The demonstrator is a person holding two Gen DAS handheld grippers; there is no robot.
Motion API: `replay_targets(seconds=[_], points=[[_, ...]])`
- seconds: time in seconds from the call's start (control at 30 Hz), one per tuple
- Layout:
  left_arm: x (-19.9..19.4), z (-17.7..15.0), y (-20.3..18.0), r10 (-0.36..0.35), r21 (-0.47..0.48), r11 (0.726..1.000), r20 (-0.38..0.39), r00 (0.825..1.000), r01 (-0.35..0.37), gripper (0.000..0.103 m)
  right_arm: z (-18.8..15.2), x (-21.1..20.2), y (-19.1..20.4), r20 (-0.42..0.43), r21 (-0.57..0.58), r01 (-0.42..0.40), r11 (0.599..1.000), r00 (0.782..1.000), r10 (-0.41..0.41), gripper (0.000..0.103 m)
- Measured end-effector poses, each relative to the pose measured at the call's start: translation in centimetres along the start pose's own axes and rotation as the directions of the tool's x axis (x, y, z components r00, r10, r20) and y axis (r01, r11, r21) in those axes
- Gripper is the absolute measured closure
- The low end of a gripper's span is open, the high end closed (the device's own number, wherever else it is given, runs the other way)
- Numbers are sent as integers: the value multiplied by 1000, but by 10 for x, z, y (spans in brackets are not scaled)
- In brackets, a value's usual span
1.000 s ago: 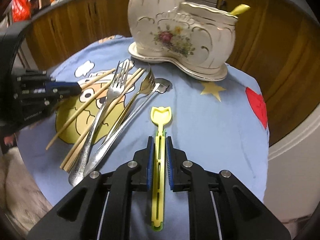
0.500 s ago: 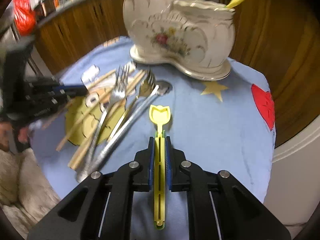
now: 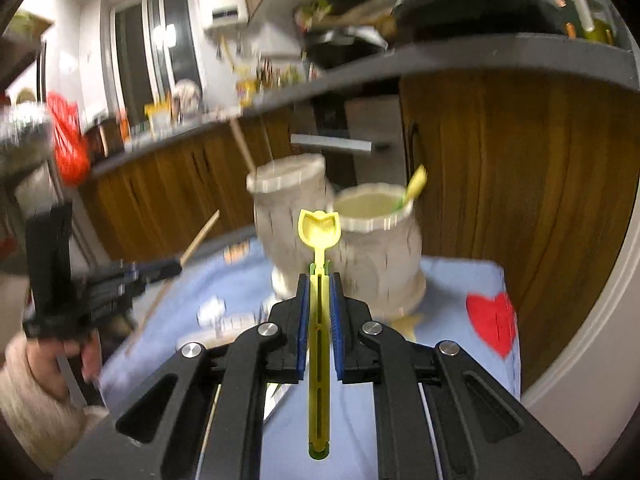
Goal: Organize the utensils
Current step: 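Lift the chopstick and yellow spoon and carry both over the ceramic holder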
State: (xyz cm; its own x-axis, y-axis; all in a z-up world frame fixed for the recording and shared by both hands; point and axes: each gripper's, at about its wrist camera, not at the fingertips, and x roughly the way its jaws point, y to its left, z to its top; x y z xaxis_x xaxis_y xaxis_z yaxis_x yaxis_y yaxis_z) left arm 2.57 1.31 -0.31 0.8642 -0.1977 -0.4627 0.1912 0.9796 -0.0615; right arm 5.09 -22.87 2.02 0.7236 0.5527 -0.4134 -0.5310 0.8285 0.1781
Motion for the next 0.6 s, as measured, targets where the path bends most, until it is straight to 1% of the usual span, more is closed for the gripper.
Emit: replay_targets(seconds=[0.1,0.2,0.3,0.43,0.6], points=[[-6,9,-6,-18,11,1000,67,998,17,98,17,-2,-4,93,20,-5,1000,996,4,93],[-5,21,-10,-35,13,999,117,992,34,98,30,2,-5,145,32,-13,999,989,9,93],[1,34,-13,-57,17,998,136,989,55,98,42,10,-11,182,64,-26,998,983,14,93],[14,51,-16,-87,25,996,163,983,84,98,57,23,-17,216,75,-25,997,976,8,93],[28,81,-26,-105,53,994,222,969,96,98,73,37,-22,263,72,-21,997,965,1,93]])
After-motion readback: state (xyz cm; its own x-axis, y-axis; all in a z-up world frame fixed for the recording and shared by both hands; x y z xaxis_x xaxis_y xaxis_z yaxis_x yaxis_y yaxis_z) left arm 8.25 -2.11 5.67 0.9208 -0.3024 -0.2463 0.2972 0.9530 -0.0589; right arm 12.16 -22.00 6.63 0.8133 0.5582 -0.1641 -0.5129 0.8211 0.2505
